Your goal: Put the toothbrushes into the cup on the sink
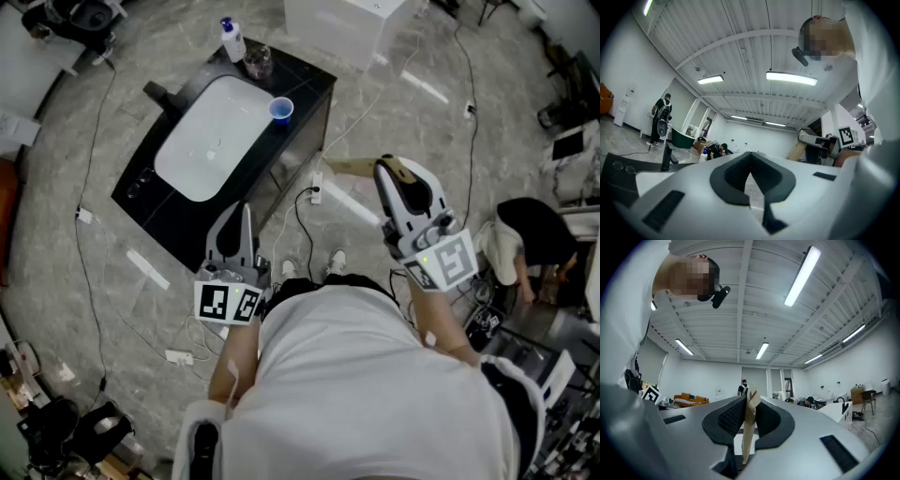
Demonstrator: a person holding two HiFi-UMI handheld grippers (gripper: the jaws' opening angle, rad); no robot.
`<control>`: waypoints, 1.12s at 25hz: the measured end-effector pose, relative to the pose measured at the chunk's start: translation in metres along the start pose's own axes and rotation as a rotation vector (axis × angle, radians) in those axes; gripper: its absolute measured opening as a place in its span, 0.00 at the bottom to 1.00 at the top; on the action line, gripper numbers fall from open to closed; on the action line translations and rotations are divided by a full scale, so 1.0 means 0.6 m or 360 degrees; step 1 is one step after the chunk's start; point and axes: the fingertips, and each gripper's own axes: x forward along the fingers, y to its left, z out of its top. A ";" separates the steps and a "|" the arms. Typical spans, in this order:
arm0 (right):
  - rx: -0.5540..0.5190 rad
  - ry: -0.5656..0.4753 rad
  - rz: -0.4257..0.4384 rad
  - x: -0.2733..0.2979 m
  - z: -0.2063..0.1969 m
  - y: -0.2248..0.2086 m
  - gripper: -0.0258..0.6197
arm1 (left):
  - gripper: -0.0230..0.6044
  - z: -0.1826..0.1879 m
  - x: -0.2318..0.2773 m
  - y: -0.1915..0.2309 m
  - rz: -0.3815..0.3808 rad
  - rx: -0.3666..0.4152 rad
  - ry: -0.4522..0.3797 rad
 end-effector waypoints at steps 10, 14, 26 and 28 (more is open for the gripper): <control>0.0018 0.0009 0.0063 -0.013 -0.007 -0.041 0.14 | 0.04 -0.009 0.039 -0.051 0.0010 0.0021 -0.0021; -0.0008 0.0005 0.0103 -0.011 -0.001 -0.056 0.14 | 0.04 -0.013 0.049 -0.066 0.0041 0.0022 -0.0021; 0.0060 0.0014 0.0263 -0.011 -0.030 -0.079 0.14 | 0.04 -0.029 0.041 -0.078 0.0227 0.0056 -0.0035; 0.0061 0.0014 0.0283 -0.009 -0.032 -0.076 0.14 | 0.04 -0.032 0.038 -0.076 0.0247 0.0052 -0.0035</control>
